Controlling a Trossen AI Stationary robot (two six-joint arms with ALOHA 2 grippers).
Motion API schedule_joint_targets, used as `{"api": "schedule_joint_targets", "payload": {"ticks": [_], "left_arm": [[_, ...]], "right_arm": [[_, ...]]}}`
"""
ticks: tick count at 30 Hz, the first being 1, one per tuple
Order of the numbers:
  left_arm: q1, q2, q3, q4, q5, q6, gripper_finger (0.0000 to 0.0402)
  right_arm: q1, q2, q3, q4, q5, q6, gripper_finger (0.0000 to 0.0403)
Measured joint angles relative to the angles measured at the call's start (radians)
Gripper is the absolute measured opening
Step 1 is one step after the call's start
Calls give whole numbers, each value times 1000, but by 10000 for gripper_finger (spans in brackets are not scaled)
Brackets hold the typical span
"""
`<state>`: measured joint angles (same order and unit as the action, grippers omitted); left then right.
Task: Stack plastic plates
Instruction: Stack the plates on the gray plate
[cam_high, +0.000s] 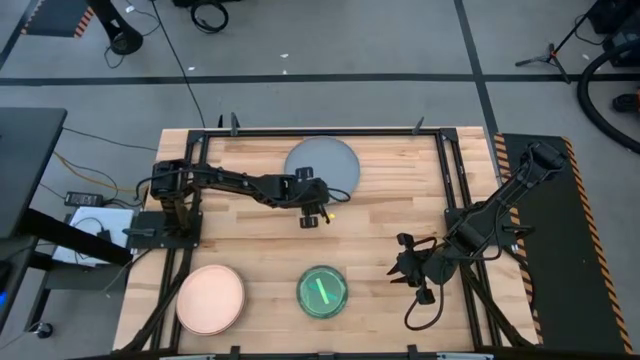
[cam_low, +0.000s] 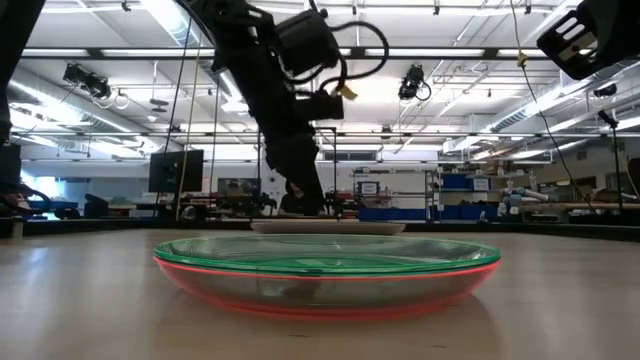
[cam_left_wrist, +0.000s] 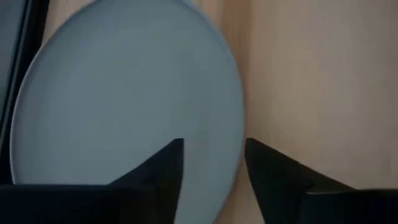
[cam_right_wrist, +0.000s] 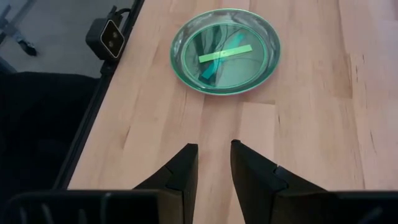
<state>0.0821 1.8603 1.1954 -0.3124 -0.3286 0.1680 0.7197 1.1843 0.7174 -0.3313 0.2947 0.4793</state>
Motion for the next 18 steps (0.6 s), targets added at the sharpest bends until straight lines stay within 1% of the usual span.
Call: {"api": "schedule_joint_targets", "payload": {"ticks": [2, 4, 7, 11, 14, 16, 18], "left_arm": [[-20, -16, 0, -8, -1, 0, 197], [-53, -42, 9, -41, -1, -8, 208], [-123, -86, 46, -79, 0, -101, 211], [-233, -131, 106, -127, 2, -317, 206], [-316, -144, 144, -201, 50, -493, 202], [-374, -149, 155, -270, 82, -617, 202], [-432, -148, 157, -323, 89, -751, 202]], "right_arm": [[0, 0, 0, -1, 0, -1, 103], [-1, 0, 0, -5, 0, -6, 103], [-7, 0, 0, -17, 0, -37, 103], [-35, 0, -2, -29, 0, -88, 103], [-72, 0, -14, -16, 5, -112, 103], [-102, 0, -33, 14, 28, -115, 103], [-136, 1, -51, 34, 58, -114, 103]]}}
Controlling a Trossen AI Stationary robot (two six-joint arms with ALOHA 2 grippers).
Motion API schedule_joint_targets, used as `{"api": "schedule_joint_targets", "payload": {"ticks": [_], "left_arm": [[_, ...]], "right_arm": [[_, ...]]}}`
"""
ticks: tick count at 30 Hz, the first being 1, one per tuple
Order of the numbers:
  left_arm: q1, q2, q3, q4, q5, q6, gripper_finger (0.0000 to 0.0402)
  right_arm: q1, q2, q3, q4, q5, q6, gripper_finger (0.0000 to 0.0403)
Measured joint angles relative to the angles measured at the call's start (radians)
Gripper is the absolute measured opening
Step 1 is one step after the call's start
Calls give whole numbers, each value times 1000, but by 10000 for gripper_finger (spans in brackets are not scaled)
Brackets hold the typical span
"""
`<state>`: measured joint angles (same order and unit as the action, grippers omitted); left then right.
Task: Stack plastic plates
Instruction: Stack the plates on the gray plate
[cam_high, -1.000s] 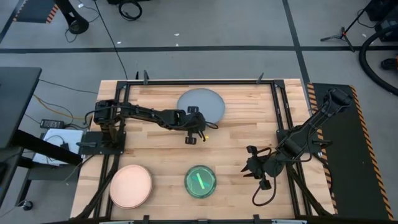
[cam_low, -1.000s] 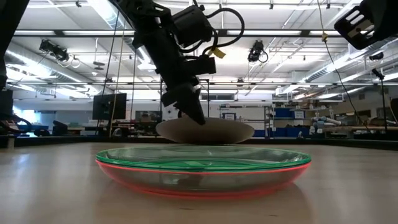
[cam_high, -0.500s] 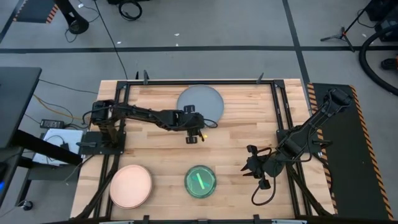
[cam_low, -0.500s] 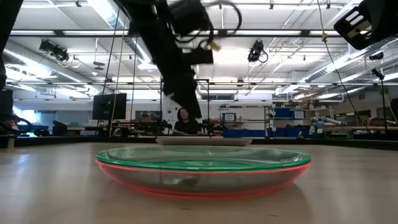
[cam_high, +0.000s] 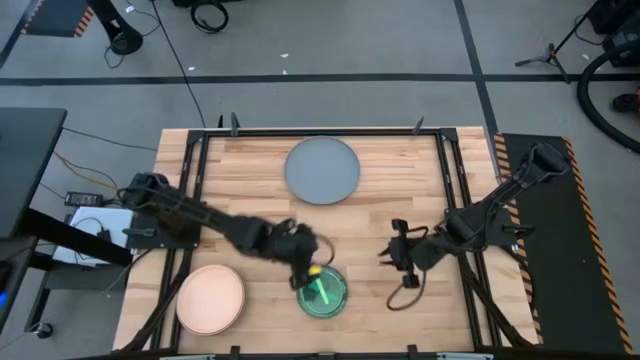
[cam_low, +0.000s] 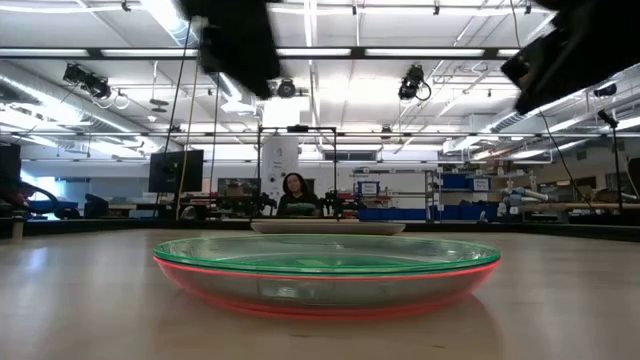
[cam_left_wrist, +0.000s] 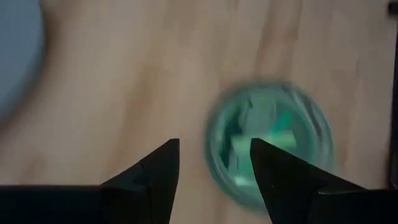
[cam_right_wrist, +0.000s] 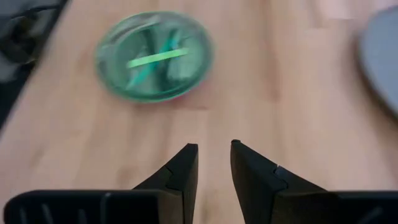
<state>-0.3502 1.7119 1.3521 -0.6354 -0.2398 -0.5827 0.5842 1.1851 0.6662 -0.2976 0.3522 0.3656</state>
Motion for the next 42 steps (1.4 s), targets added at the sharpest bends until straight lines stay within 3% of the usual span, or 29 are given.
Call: {"api": "schedule_joint_targets", "payload": {"ticks": [3, 6, 10, 13, 19, 24, 29, 32, 35, 42], "left_arm": [[-84, 3, -1, -75, -20, -196, 202], [-151, 7, -2, -116, -47, -386, 202], [-226, 7, -1, -111, -43, -550, 212], [-277, 8, 30, -127, -32, -641, 216], [-349, 7, 157, -144, -74, -724, 217], [-414, 7, 196, -247, -12, -806, 217], [-489, 7, 196, -538, 97, -1155, 217], [-526, 22, 196, -620, 157, -1344, 217], [-558, 40, 195, -599, 159, -1445, 217], [-511, 147, 196, -432, 228, -1487, 218]], "right_arm": [[-56, 3, -13, 22, 68, -1, 103], [-114, 4, -13, 47, 202, -3, 103], [-190, 5, -13, 102, 344, -26, 103], [-240, 5, -13, 124, 320, -74, 103], [-286, 5, -13, 111, 142, -77, 103], [-286, 5, -13, 66, 166, -78, 112], [-290, 6, -13, 0, 235, -34, 136], [-301, 6, -13, -25, 231, -10, 145], [-306, 6, -13, -50, 226, 1, 146], [-314, 7, -28, -50, 229, -31, 160]]}}
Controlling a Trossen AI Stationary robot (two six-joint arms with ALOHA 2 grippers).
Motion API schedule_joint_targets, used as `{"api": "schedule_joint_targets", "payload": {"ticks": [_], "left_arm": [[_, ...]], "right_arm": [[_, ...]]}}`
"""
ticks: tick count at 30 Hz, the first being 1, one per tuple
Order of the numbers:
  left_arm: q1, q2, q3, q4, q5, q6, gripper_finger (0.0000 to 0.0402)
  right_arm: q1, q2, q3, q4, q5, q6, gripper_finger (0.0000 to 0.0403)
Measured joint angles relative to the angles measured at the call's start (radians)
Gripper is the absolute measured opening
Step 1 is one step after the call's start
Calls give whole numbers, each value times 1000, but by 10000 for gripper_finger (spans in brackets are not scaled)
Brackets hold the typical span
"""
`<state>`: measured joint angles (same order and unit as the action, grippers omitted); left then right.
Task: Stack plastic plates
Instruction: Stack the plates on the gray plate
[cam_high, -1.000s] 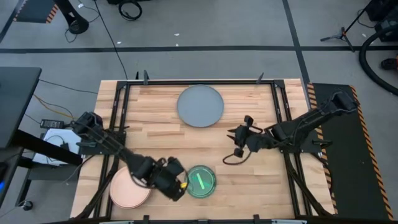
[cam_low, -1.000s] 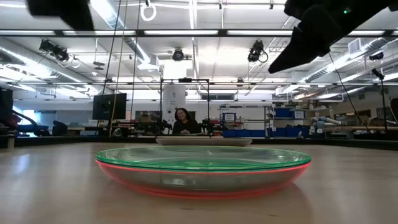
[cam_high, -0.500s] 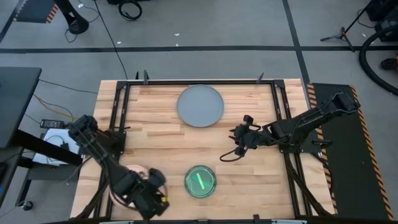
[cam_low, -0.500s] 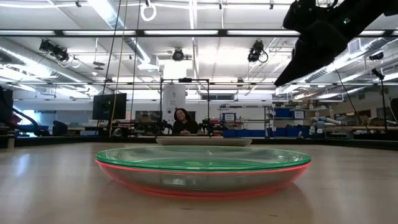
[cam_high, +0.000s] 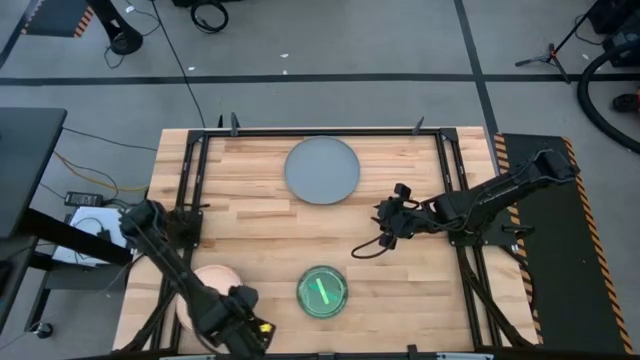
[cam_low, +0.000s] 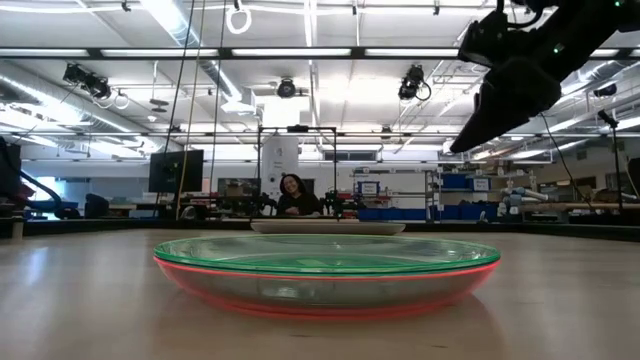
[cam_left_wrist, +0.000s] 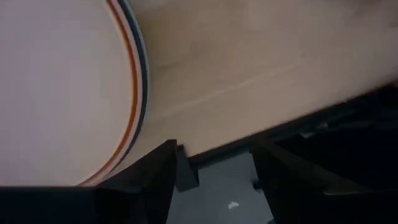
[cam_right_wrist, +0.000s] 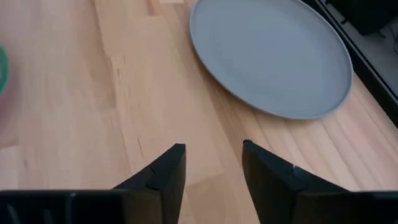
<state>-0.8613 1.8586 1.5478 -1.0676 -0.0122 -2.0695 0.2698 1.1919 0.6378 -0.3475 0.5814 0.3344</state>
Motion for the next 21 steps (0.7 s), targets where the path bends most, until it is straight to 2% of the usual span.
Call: {"api": "schedule_joint_targets", "payload": {"ticks": [5, 12, 15, 18, 21], "left_arm": [[31, 38, 0, -17, 51, 10, 236], [18, 40, 0, -205, 50, 19, 298], [3, 45, 0, -245, 30, 21, 313], [-9, 67, 0, -238, -24, 42, 315], [-3, 108, 0, -222, -34, 78, 315]], "right_arm": [[-23, 0, -22, 1, 2, 3, 204], [-29, 0, -67, -14, -26, 50, 265], [-25, 0, -80, -13, -29, 78, 281], [-16, 0, -86, -14, -33, 89, 292], [-8, 0, -86, -8, -34, 87, 295]]}}
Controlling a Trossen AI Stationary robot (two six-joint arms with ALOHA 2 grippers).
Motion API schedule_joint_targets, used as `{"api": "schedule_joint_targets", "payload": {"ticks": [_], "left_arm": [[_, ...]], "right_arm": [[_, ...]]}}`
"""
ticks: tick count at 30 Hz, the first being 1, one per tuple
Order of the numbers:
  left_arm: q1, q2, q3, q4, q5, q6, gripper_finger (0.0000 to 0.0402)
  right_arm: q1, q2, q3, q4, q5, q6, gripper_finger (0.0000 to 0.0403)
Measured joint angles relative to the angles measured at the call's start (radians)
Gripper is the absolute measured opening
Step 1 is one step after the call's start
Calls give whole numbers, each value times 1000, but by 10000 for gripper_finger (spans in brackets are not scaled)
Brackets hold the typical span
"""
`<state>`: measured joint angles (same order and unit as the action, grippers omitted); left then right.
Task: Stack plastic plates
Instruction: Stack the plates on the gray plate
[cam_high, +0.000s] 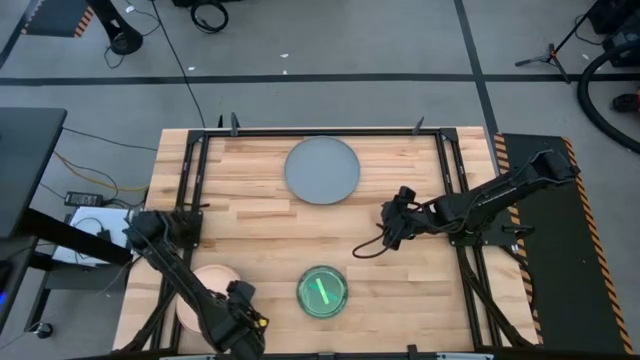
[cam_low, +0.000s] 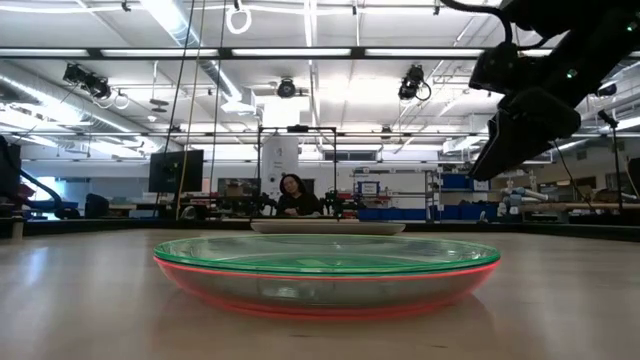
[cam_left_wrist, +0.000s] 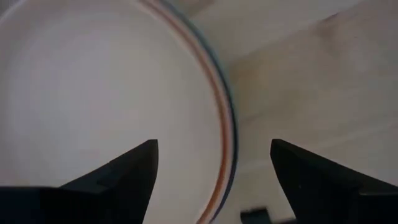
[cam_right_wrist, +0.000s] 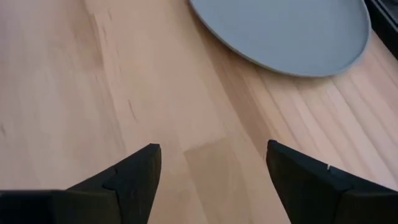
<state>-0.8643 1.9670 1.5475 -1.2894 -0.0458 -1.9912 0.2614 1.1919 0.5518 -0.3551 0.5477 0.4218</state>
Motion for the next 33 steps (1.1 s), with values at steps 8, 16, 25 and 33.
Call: {"api": "schedule_joint_targets", "payload": {"ticks": [8, 16, 25, 33], "left_arm": [[45, 120, -1, 15, 25, 114, 313], [75, 161, 0, -32, 65, 178, 283], [78, 161, 2, -36, 62, 113, 176], [105, 162, -1, -12, -126, 197, 118]], "right_arm": [[-4, 0, 0, 25, -52, -14, 295], [-4, 0, 0, 24, -52, -13, 295], [-4, 0, 0, 22, -72, -4, 295], [42, 0, 0, 21, -140, -22, 292]]}}
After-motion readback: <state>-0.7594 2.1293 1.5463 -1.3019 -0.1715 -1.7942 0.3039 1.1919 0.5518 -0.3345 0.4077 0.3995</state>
